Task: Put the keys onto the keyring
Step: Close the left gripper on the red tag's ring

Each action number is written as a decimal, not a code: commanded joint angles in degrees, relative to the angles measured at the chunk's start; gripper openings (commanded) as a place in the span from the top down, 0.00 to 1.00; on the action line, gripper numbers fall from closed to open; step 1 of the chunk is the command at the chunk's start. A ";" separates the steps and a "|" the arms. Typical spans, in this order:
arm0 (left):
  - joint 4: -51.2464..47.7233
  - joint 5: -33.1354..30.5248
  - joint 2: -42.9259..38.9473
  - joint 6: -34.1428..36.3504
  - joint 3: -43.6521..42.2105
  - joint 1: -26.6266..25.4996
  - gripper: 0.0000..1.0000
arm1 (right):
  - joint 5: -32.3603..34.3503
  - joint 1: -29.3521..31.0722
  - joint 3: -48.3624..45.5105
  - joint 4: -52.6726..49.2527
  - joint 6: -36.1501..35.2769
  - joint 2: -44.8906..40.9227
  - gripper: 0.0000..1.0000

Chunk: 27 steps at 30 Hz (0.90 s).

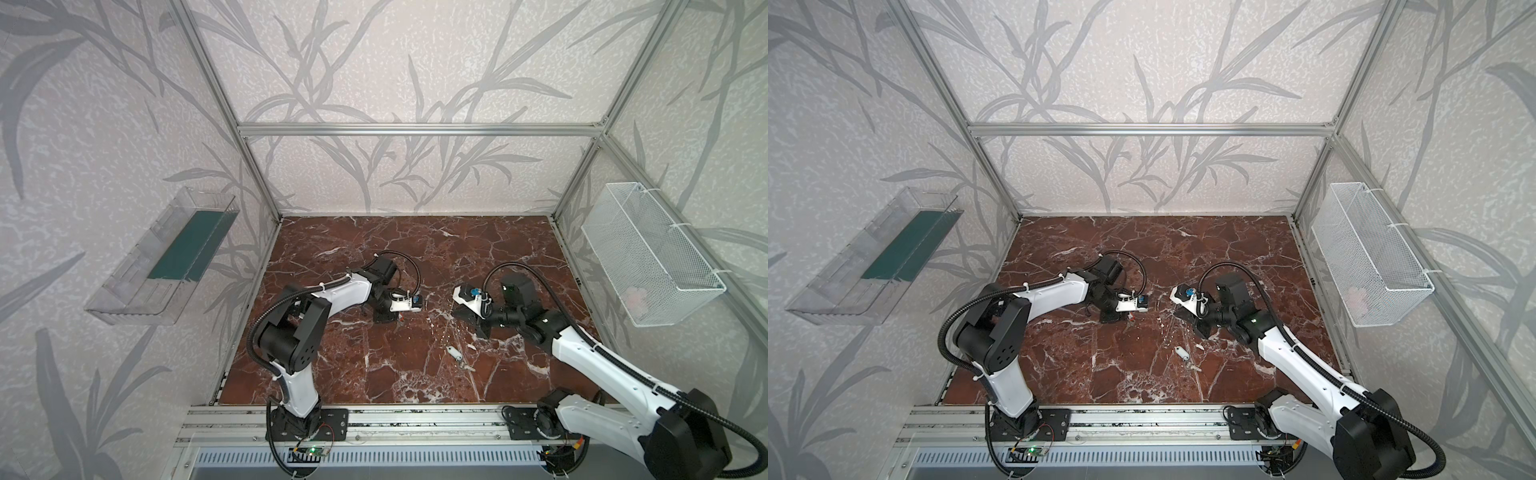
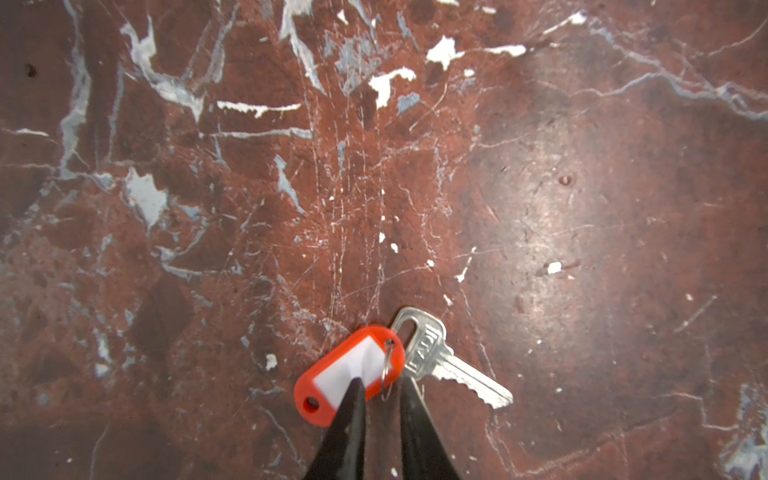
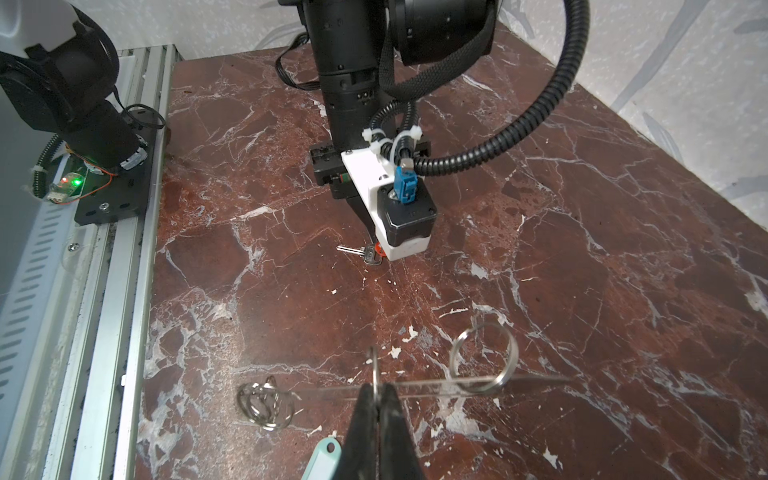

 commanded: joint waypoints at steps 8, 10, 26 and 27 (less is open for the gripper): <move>-1.75 0.83 1.77 5.21 0.28 -0.68 0.86 | -0.51 0.18 2.01 -0.06 -0.61 0.22 1.00; -1.59 0.62 1.86 5.22 0.19 -0.72 0.87 | -0.47 0.17 1.97 -0.19 -0.57 0.23 1.00; -1.29 0.67 -1.26 0.27 0.01 -0.79 1.00 | 0.02 0.18 1.57 0.03 -0.48 -0.45 1.00; -1.54 1.11 -1.88 -0.91 0.18 -0.79 1.00 | 0.21 0.17 1.40 0.11 -0.40 -0.64 1.00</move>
